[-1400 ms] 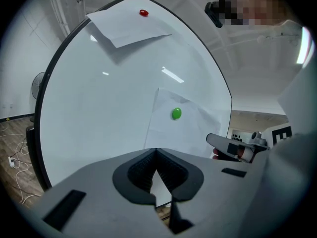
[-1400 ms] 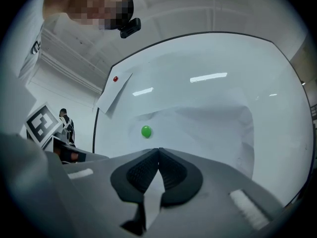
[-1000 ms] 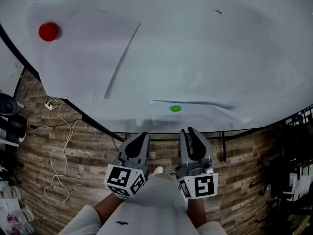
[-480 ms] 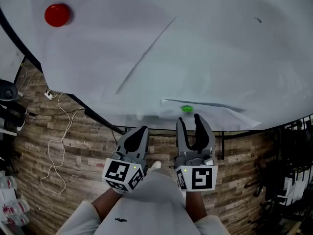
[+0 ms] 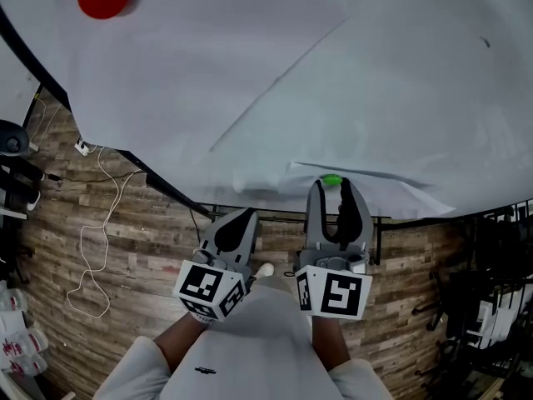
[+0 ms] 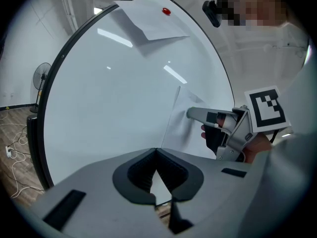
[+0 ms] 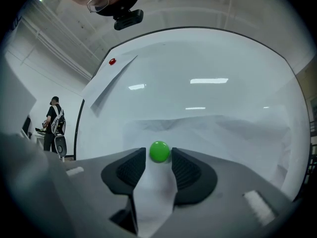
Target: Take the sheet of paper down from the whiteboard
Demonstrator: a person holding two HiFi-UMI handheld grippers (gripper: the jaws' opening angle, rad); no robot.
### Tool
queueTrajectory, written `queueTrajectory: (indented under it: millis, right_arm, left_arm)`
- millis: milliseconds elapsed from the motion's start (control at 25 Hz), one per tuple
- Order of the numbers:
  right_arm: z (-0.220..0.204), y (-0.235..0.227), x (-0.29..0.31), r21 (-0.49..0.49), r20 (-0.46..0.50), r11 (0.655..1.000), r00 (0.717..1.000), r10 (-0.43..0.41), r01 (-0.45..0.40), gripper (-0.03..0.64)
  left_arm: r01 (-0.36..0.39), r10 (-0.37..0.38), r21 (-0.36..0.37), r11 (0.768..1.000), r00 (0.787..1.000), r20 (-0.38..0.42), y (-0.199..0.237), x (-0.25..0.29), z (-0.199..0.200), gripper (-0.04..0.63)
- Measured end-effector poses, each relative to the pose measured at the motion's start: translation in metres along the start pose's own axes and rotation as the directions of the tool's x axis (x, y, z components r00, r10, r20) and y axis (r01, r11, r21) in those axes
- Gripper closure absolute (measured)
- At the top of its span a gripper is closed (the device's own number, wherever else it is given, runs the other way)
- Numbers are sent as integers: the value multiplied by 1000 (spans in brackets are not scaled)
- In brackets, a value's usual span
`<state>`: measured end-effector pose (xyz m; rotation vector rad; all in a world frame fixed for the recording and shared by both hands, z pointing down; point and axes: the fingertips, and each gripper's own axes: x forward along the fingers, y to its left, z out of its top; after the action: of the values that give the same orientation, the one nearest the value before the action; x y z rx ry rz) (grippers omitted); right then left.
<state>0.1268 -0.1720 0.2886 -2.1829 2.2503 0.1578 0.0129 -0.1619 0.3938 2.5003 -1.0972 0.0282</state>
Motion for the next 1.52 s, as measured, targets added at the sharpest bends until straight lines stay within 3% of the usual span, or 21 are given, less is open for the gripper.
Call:
queueTrajectory:
  millis: [520, 720, 880, 1120, 1520]
  right_arm:
    - [1, -5, 1, -44, -50, 991, 990, -129, 127, 465]
    - [4, -6, 1, -32, -44, 993, 992, -117, 116, 480]
    - [4, -6, 1, -26, -41, 993, 992, -116, 115, 483]
    - [4, -7, 0, -21, -44, 994, 993, -110, 109, 483]
    - [3, -5, -4, -27, -47, 995, 995, -93, 92, 483]
  left_arm:
    - [14, -14, -32, 999, 1000, -16, 2, 10, -10, 588]
    - [31, -33, -54, 998, 999, -32, 5, 19, -18, 588]
    - [95, -99, -65, 993, 993, -61, 0, 25, -24, 586]
    - [151, -160, -80, 985, 980, -121, -7, 41, -38, 493]
    - [206, -218, -94, 974, 967, -135, -16, 60, -44, 477]
